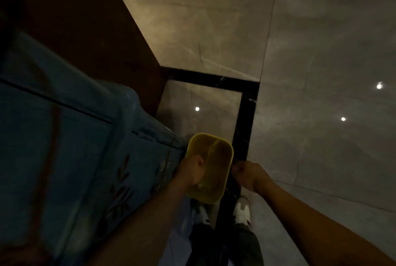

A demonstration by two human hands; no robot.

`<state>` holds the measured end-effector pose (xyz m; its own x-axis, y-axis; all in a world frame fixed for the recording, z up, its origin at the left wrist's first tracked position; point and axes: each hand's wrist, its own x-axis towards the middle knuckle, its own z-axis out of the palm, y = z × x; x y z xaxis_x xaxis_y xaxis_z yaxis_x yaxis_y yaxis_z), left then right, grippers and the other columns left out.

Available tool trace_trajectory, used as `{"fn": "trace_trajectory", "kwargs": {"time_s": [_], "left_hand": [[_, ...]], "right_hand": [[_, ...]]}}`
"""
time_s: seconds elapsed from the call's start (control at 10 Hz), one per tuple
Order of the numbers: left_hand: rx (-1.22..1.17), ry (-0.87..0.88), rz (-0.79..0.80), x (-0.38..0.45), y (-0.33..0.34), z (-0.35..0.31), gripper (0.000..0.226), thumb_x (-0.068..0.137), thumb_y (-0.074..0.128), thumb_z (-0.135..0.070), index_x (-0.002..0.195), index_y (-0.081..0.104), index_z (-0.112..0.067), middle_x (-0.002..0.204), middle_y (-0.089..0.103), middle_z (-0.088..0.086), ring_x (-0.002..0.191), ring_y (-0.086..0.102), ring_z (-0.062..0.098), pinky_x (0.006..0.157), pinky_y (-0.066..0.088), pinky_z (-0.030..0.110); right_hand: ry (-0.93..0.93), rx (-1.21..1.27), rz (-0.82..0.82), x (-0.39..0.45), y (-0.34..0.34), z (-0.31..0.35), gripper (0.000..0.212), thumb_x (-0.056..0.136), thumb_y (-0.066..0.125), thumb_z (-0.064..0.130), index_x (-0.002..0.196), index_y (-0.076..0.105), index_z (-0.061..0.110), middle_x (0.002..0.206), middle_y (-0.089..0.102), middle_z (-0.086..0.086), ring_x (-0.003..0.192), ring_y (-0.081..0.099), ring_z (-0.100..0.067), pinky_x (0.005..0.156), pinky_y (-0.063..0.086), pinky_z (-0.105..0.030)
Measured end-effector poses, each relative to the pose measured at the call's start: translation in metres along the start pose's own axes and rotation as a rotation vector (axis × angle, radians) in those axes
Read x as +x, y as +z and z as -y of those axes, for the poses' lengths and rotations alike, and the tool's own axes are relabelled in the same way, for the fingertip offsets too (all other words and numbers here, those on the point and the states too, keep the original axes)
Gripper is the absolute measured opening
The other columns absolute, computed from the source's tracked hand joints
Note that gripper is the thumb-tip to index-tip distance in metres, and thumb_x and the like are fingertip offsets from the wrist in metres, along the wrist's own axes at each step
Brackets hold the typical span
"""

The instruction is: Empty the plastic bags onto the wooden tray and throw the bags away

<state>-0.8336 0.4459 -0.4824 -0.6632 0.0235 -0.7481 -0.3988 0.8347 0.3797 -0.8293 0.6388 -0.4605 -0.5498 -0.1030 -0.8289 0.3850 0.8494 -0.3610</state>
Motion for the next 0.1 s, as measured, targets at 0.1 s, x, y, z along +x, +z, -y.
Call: {"fn": "trace_trajectory", "kwargs": {"time_s": [0.1], "left_hand": [[0.013,0.052,0.04,-0.0467,-0.029,-0.0274,0.023,0.094,0.049,-0.015,0.109,0.065,-0.007,0.112,0.066,0.016,0.104,0.061,0.033,0.088,0.05,0.039]], "right_hand": [[-0.028,-0.12,-0.049,-0.0492,-0.0289,0.0133,0.031,0.097,0.043,0.029,0.115,0.063,0.015,0.117,0.066,-0.013,0.104,0.063,-0.03,0.08,0.05,-0.034]]}}
